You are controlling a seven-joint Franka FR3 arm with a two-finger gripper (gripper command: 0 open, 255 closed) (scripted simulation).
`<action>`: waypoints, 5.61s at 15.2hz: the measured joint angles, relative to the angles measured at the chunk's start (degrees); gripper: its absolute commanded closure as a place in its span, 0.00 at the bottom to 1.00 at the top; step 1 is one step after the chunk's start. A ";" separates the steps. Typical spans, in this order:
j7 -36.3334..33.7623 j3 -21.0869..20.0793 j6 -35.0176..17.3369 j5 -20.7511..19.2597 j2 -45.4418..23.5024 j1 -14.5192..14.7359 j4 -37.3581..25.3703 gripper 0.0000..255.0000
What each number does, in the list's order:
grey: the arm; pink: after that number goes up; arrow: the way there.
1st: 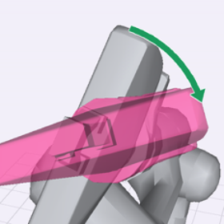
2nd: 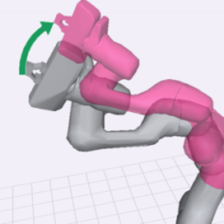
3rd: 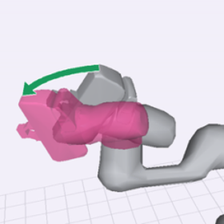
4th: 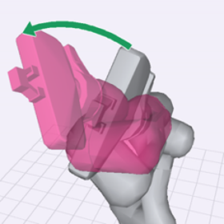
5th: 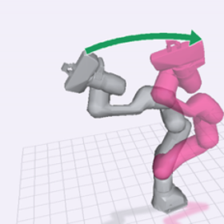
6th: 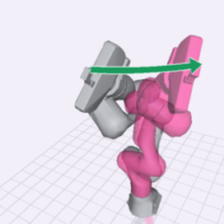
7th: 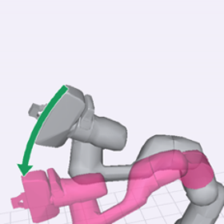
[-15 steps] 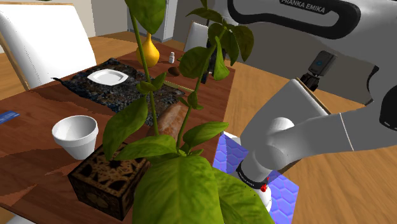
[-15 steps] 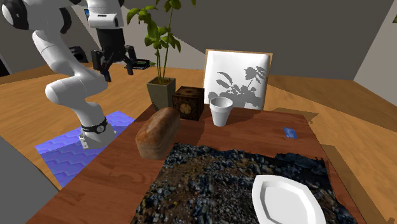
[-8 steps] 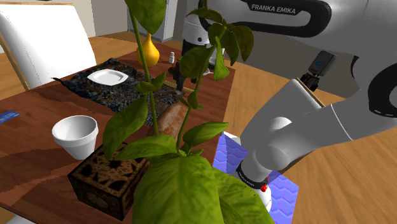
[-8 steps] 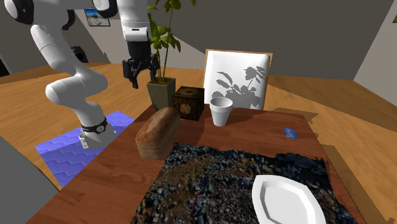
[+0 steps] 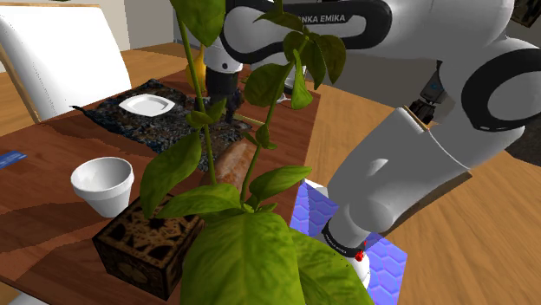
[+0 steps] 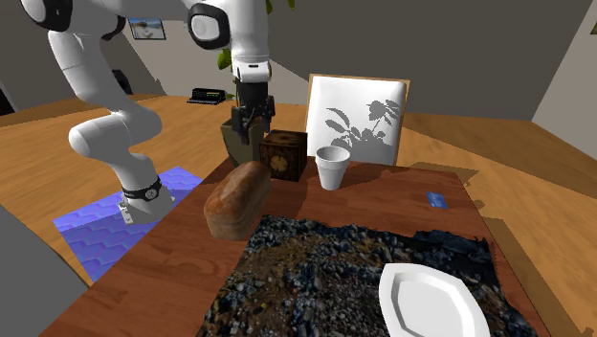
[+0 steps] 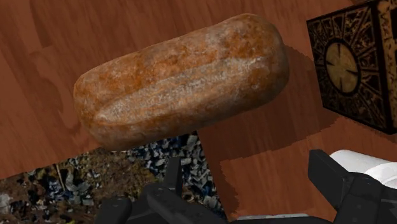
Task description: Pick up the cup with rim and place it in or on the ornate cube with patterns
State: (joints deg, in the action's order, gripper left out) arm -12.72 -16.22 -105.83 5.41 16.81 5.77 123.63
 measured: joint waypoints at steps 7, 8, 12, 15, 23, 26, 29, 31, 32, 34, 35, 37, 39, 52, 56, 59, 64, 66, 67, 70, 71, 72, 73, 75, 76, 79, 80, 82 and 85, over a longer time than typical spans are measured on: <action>-7.62 -4.73 -4.88 -2.99 -14.09 1.82 -9.27 0.00; -8.41 -5.07 -5.53 -3.66 -16.12 2.05 -10.56 0.00; -13.04 -6.65 -6.26 -6.99 -25.10 4.23 -18.46 0.00; -15.92 -7.08 -6.54 -9.53 -31.69 6.23 -24.37 0.00; -18.84 -6.74 -8.42 -12.79 -40.39 9.13 -30.75 0.00; -18.99 -6.53 -10.35 -13.18 -41.30 9.19 -29.67 0.00; -19.00 -6.51 -10.85 -13.21 -41.32 9.16 -29.21 0.00; -19.01 -6.51 -10.90 -13.22 -41.33 9.17 -29.17 0.00; -19.01 -6.51 -10.91 -13.22 -41.33 9.17 -29.17 0.00; -19.01 -6.51 -10.91 -13.22 -41.33 9.17 -29.17 1.00; -19.01 -6.51 -10.91 -13.22 -41.33 9.17 -29.17 1.00; -19.01 -6.51 -10.91 -13.22 -41.32 9.17 -29.17 1.00; -19.01 -6.52 -10.91 -13.22 -41.32 9.17 -29.17 1.00; -18.50 -6.92 -5.74 -12.35 -39.47 8.98 -32.62 1.00; -18.47 -7.09 -2.67 -12.11 -39.05 9.15 -35.30 1.00; -18.34 -7.20 -0.86 -11.88 -38.52 9.12 -36.62 1.00; -18.28 -7.35 3.02 -11.71 -38.24 9.35 -40.28 1.00; -18.25 -7.39 4.58 -11.65 -38.15 9.43 -41.74 1.00; -18.27 -7.41 5.35 -11.70 -38.30 9.54 -42.67 1.00; -18.30 -7.46 7.79 -11.74 -38.48 9.80 -45.30 1.00; -18.26 -7.47 8.66 -11.77 -38.60 9.87 -46.28 1.00; -18.32 -7.51 9.34 -11.74 -38.52 9.94 -46.89 1.00; -18.33 -7.54 10.25 -11.74 -38.51 10.03 -47.80 1.00; -18.33 -7.55 12.02 -11.87 -38.86 10.27 -49.92 1.00; -18.37 -7.56 12.62 -11.93 -39.02 10.38 -50.68 1.00; -18.52 -7.59 15.61 -12.25 -39.88 10.97 -54.51 1.00; -18.49 -7.58 16.53 -12.33 -40.11 11.09 -55.65 1.00; -18.55 -7.55 18.57 -12.68 -41.03 11.58 -58.60 1.00; -18.64 -7.56 21.25 -13.00 -41.84 12.18 -62.08 1.00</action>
State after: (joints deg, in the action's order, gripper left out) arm -31.36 -23.78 -84.59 -7.59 -25.03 17.95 61.55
